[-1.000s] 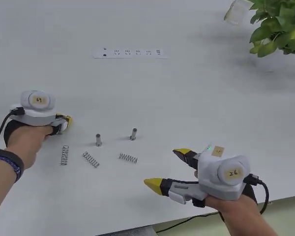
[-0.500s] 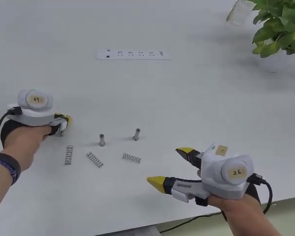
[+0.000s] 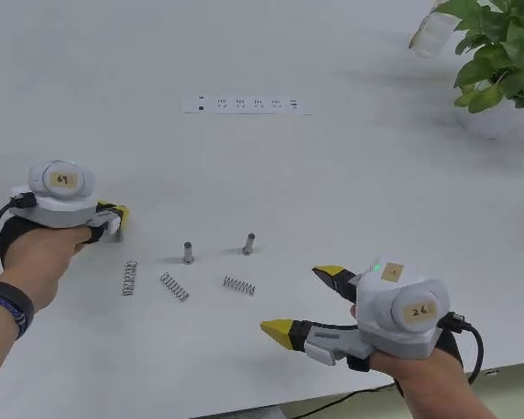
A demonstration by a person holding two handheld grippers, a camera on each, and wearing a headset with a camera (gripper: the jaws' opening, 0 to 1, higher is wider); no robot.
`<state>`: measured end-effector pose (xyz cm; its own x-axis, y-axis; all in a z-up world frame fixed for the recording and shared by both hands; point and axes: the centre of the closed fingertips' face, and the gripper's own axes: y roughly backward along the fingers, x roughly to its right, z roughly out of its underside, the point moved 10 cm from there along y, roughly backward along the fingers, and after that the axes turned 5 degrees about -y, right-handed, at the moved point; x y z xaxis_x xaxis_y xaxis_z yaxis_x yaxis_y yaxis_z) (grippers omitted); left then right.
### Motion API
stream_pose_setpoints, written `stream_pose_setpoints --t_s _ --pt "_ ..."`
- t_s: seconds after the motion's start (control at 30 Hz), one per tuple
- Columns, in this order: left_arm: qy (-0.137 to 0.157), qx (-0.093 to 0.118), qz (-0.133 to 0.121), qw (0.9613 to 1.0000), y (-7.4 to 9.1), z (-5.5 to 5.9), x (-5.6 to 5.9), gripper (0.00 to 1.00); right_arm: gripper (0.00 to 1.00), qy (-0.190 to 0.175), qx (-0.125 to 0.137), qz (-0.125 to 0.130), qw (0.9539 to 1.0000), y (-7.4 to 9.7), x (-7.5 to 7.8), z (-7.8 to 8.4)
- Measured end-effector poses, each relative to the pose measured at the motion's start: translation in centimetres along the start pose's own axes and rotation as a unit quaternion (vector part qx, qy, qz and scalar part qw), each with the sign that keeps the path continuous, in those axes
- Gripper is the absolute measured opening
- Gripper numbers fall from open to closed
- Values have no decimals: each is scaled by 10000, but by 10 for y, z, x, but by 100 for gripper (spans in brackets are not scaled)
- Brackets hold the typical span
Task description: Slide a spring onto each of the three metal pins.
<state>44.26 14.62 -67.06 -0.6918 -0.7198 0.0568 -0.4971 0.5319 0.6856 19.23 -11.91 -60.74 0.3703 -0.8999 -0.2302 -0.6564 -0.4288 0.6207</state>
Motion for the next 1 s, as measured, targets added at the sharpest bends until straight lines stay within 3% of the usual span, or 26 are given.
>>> stream_pose_setpoints --t_s 0.37,1.0 --pt "-98 5 -12 10000 14 5 9 0 72 36 -45 -82 9999 2 -5 3" --pt "-238 -121 -23 9996 25 18 17 0 74 25 -34 15 10000 7 -8 11"
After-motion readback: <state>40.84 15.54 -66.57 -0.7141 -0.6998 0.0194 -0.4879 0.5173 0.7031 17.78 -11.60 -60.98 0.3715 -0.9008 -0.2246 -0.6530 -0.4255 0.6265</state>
